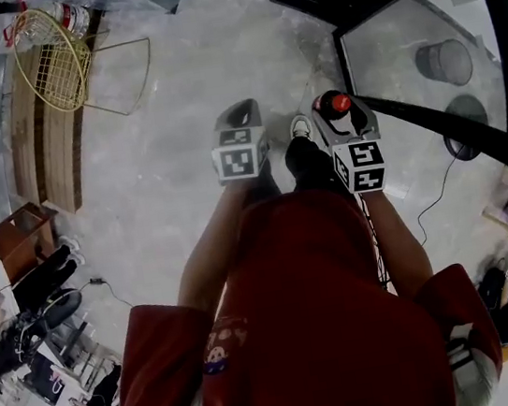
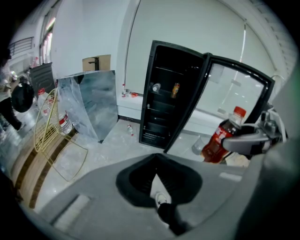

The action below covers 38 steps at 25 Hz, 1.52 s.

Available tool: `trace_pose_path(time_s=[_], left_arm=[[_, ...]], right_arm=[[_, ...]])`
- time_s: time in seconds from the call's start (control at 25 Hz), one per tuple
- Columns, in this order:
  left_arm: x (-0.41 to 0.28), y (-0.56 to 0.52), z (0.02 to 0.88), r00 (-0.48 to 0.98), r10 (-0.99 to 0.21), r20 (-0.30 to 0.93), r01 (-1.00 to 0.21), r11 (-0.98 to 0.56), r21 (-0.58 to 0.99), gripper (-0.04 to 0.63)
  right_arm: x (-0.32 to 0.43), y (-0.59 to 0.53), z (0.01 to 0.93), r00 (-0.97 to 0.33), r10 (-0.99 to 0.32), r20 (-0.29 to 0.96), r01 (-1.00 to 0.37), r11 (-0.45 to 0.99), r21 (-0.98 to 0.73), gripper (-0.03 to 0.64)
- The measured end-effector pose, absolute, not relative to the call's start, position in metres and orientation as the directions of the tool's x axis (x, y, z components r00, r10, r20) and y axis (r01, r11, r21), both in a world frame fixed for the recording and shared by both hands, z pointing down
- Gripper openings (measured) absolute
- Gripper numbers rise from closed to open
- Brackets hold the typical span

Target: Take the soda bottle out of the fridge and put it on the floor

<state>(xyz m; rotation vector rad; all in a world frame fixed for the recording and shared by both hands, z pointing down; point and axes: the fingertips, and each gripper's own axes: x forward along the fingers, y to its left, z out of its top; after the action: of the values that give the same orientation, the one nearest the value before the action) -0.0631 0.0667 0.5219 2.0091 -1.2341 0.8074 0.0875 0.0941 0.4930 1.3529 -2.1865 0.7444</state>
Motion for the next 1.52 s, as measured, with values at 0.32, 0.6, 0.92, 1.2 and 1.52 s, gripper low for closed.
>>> trace_pose_path(time_s=[0.32,0.6,0.92,1.2,1.52], left_arm=[[-0.053,0.065,0.562,0.347,-0.534,0.771,-0.929,-0.310,0.203,0.000],[-0.074,0.056,0.591,0.346,-0.504,0.791,-0.935,-0.257,0.246,0.000],[-0.097,0.041,0.671,0.348,-0.466,0.814,-0.937,-0.210,0.281,0.001],[-0.122,0.017,0.730,0.361,-0.425,0.830,-0.931,-0.205,0.301,0.002],[-0.152,-0.001,0.805,0.390,-0.356,0.849,-0.918,-0.222,0.328,0.000]], right_arm=[[0.085,0.085,0.551,-0.468,-0.588,0.660,-0.859,0.477,-0.185,0.298],[0.064,0.067,0.582,-0.458,-0.543,0.704,-0.858,0.478,-0.189,0.298],[0.039,0.048,0.660,-0.443,-0.503,0.743,-0.858,0.477,-0.189,0.299],[0.015,0.026,0.720,-0.418,-0.469,0.778,-0.861,0.477,-0.176,0.298],[-0.012,0.005,0.794,-0.400,-0.426,0.811,-0.851,0.501,-0.156,0.298]])
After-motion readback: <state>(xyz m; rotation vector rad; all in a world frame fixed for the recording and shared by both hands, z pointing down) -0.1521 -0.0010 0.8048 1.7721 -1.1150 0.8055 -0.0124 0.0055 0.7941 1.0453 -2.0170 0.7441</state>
